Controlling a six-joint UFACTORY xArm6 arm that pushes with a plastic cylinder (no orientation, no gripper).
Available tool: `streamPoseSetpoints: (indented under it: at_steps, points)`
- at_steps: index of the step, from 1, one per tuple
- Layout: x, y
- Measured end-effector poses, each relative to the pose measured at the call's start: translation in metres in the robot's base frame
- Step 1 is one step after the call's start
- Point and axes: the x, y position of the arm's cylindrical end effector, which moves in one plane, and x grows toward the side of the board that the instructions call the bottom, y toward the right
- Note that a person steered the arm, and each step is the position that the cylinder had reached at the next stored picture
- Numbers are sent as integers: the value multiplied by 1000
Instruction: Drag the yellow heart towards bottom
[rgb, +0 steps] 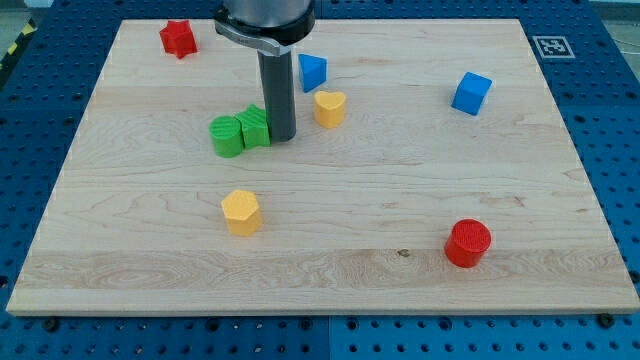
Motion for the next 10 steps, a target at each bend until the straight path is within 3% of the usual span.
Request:
streamPoseSetpoints:
  at_steps: [2,3,5,7,10]
  points:
    - [-11,23]
    - [-60,17]
    - [-51,62]
    - [-24,66]
    - [-32,78]
